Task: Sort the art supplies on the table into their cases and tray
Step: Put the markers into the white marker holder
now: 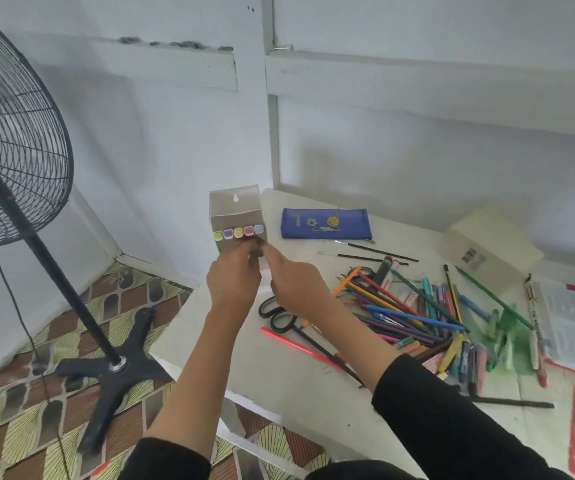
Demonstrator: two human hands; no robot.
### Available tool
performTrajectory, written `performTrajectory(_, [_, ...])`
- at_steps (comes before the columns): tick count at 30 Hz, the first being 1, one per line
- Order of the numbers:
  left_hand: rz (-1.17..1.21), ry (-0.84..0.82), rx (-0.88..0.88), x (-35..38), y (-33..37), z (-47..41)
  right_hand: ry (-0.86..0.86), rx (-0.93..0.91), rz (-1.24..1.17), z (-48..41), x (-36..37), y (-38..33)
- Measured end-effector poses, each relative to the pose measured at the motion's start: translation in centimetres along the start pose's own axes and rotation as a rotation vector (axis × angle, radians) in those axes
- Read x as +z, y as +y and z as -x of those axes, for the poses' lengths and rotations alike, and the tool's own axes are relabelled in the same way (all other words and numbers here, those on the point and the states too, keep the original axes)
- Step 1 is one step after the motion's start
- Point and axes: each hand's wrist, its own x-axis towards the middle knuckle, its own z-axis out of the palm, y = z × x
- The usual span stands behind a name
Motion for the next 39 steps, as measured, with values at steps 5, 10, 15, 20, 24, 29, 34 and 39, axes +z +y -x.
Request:
performTrajectory(5, [0.215,0.262,0.234,2.8,1.7,3.8,0.376,0.022,-0.008,5.5,0.6,5.0])
performTrajectory(10, [0.310,-0.050,0.563,7.5,6.8,7.0,0.514,0.390,-0.001,12.6,-1.5,11.7])
performTrajectory(15, [0.388,-0.338,0.735,12.0,13.7,9.9,0.322,0.782,-0.004,19.6,-3.9,17.5])
performTrajectory(20, [0.237,-0.663,0.887,15.7,20.0,11.5,0.039,0.777,0.157,23.6,-4.5,22.1])
performTrajectory(24, [-0.083,-0.785,0.957,17.8,22.8,11.3,-0.001,0.689,0.132,24.6,-4.4,24.1])
performTrajectory(29, [-0.008,-0.749,0.806,18.8,22.4,10.1,0.010,0.636,0.124,25.0,-4.4,24.7])
performTrajectory(34, [0.070,-0.702,0.799,18.9,20.4,9.3,-0.016,0.632,0.243,23.7,-4.2,24.6])
performTrajectory(39, [0.187,-0.713,0.735,19.0,19.9,8.4,-0.021,0.619,0.346,22.4,-4.5,24.4])
